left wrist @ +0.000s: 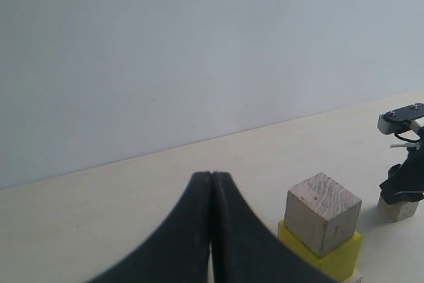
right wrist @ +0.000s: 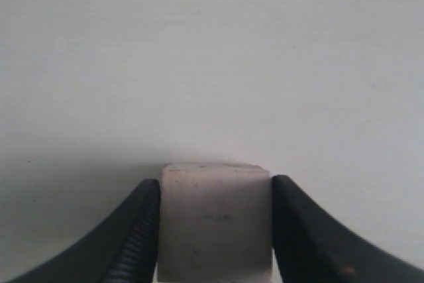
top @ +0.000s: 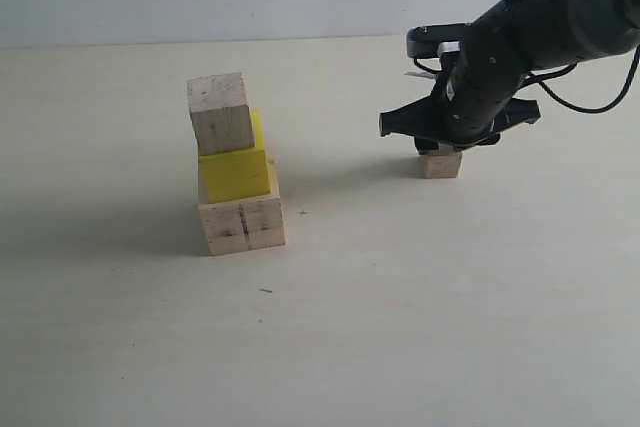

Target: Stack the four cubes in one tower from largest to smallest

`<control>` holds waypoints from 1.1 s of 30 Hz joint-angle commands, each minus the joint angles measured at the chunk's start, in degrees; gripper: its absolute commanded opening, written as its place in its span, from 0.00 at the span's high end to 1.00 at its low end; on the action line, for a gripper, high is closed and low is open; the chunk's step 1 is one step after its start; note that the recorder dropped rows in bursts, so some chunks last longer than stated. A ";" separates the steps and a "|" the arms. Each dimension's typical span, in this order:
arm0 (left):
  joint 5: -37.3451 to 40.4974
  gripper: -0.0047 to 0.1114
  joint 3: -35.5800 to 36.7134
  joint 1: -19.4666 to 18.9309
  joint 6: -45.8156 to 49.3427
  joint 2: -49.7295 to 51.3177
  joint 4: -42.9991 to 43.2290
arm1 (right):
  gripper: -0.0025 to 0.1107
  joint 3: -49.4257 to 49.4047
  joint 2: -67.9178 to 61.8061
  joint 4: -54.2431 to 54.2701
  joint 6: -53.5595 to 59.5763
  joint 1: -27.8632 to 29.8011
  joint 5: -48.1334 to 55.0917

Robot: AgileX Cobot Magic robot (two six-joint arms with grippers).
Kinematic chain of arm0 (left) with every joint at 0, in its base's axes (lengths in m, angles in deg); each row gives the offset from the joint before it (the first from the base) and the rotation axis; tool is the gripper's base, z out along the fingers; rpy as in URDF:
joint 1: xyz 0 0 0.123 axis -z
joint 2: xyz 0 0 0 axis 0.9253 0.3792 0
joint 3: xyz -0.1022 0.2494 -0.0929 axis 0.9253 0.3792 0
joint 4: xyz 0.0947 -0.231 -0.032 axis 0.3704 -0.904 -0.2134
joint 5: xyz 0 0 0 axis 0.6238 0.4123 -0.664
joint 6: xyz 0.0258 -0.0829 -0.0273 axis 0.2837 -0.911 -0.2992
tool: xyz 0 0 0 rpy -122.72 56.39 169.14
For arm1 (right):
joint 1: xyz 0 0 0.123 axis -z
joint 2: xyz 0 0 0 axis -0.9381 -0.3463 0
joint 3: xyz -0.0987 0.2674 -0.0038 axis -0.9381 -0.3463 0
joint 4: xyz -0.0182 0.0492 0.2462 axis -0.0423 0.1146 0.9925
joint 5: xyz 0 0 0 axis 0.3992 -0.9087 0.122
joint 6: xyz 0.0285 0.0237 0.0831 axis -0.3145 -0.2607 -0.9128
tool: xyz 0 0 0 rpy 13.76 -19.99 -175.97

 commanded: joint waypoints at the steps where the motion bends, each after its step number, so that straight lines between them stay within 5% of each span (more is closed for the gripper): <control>1: -0.66 0.96 0.30 0.27 -0.59 -0.45 -0.17 | 0.74 -0.08 0.01 -0.90 -1.47 0.32 -0.65; 7: -0.66 0.96 0.30 0.27 -0.59 -0.45 -0.17 | 0.98 -0.08 0.25 -0.77 -1.63 0.32 0.62; 17: -1.01 0.96 0.30 0.27 -0.84 -0.45 -1.23 | 0.98 -0.08 9.47 0.40 3.58 0.32 3.22; 26: -1.37 0.96 0.30 0.27 -0.84 -0.45 -1.59 | 0.98 6.17 20.04 10.44 16.65 0.32 15.82; 33: -1.36 0.96 0.30 0.27 -0.84 -0.45 -2.09 | 0.98 11.50 25.33 10.36 17.72 -6.01 25.00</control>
